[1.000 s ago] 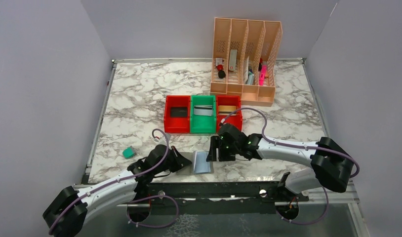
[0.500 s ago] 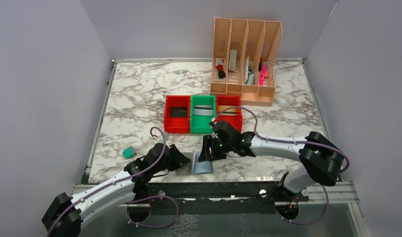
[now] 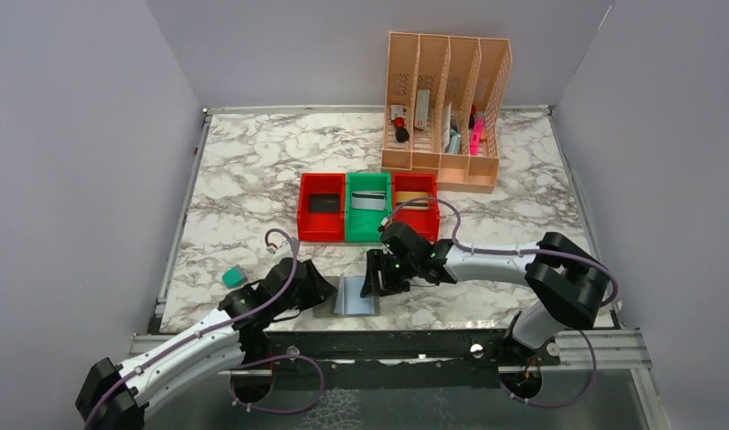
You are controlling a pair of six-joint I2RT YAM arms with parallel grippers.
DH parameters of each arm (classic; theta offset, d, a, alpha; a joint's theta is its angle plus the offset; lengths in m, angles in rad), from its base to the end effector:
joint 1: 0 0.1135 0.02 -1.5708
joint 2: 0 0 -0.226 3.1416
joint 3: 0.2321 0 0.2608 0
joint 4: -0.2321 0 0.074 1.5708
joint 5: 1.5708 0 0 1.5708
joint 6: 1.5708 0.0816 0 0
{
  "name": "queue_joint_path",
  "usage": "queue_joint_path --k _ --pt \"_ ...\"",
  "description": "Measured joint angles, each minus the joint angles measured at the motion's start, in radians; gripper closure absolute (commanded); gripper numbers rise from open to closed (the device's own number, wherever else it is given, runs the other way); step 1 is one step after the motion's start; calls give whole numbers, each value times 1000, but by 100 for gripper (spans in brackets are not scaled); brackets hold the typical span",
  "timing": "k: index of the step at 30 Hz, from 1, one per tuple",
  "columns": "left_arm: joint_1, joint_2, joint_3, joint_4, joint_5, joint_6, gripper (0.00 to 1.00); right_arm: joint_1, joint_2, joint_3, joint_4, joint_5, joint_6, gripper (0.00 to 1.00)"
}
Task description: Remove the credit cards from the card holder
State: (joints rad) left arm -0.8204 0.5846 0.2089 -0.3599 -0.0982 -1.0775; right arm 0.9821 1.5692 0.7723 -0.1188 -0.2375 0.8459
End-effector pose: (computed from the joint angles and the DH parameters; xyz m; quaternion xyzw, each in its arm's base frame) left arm 0.1455 -0.1443 0.0968 -0.1368 0.9029 -0.3031 0.2724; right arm 0.1691 0.2879 0.0783 -0.1020 0.9354 0.3215 0.1062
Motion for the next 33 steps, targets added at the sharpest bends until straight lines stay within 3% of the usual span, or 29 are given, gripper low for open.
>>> queue_joint_path --k 3,9,15,20,24,33 --pt "0 1 6 -30 -18 3 57 0 26 0 4 -3 6 39" --pt "0 27 -1 -40 -18 5 71 0 43 5 35 -32 11 42" --pt "0 -5 -31 -37 -11 3 82 0 48 5 68 -76 21 51" --pt "0 -81 -71 -31 0 -5 85 -2 39 5 119 -116 31 52" --pt "0 -121 -93 -32 16 -16 87 -2 33 26 182 -164 43 67" --pt "0 -142 -94 -32 31 -24 88 0 72 100 260 -219 44 70"
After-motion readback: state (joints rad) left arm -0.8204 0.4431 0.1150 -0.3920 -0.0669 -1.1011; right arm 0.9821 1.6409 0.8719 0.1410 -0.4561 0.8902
